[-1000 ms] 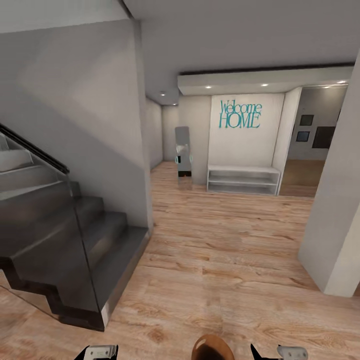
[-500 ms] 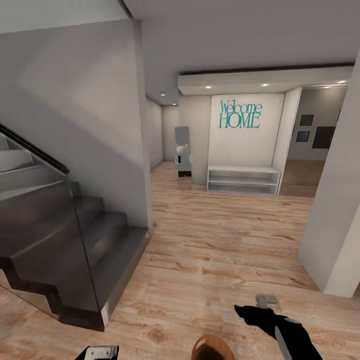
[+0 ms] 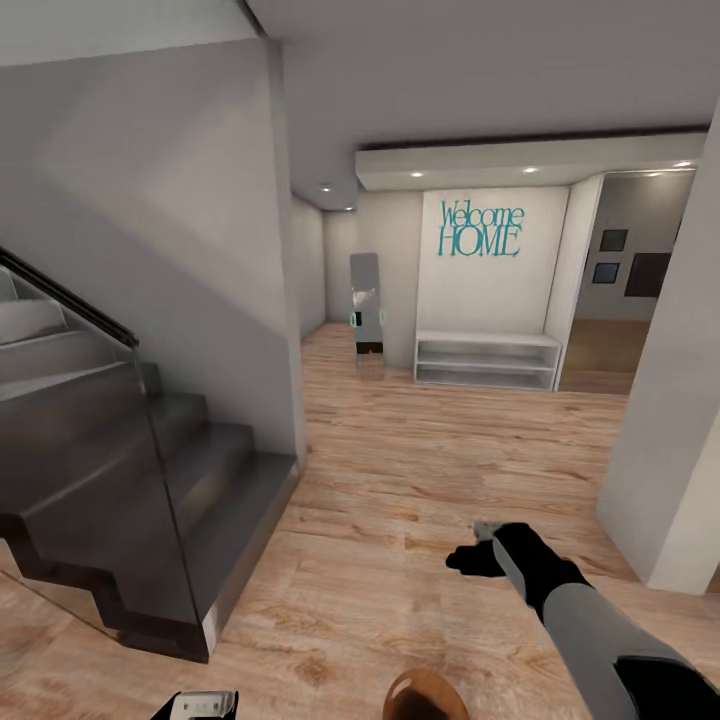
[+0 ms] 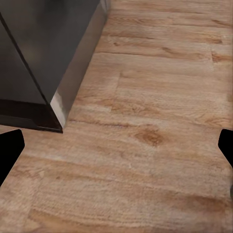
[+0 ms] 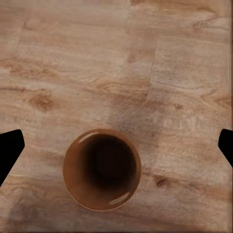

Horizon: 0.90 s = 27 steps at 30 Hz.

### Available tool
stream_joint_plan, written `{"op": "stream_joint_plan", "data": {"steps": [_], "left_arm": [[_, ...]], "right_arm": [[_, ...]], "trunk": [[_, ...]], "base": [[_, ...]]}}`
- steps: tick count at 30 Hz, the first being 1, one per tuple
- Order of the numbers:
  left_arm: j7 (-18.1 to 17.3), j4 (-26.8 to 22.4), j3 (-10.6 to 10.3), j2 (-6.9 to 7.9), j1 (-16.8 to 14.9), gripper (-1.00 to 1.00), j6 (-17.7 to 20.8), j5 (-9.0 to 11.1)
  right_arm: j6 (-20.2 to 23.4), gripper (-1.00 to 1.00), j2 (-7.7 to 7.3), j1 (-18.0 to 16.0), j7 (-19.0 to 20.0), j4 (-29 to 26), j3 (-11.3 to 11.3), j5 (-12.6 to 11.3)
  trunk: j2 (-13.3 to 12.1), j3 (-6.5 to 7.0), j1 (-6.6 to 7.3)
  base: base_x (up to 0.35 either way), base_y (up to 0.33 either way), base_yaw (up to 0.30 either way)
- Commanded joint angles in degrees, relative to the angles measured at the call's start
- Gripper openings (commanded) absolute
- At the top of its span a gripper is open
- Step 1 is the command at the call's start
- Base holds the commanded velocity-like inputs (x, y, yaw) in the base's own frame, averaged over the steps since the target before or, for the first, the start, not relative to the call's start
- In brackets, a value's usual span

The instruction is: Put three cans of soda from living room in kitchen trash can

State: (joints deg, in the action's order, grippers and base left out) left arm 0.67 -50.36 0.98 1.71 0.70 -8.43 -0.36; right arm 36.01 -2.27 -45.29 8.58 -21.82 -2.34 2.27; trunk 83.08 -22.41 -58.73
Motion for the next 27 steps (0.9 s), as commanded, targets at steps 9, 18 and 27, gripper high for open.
{"op": "stream_joint_plan", "data": {"steps": [9, 18, 27], "left_arm": [[-0.3, 1.1, 0.1, 0.03, -0.1, 1.00, 0.1, 0.3], [-0.5, 1.7, 0.2, 0.04, -0.1, 1.00, 0.1, 0.6], [-0.5, 1.8, 0.2, -0.02, -0.1, 1.00, 0.3, 0.7]], "right_arm": [[-1.2, 1.00, -0.24, -2.7, -1.0, 4.7, 0.7, 0.2], [0.0, 1.00, -0.14, -3.1, -0.7, 5.0, 0.7, 0.0], [2.8, 1.00, -0.12, -3.1, -0.7, 5.0, 0.8, 0.1]], "trunk": [[0.0, 0.00, 0.00], [0.0, 0.00, 0.00], [0.0, 0.00, 0.00]], "base": [[0.000, 0.000, 0.000], [0.000, 0.000, 0.000], [0.000, 0.000, 0.000]]}}
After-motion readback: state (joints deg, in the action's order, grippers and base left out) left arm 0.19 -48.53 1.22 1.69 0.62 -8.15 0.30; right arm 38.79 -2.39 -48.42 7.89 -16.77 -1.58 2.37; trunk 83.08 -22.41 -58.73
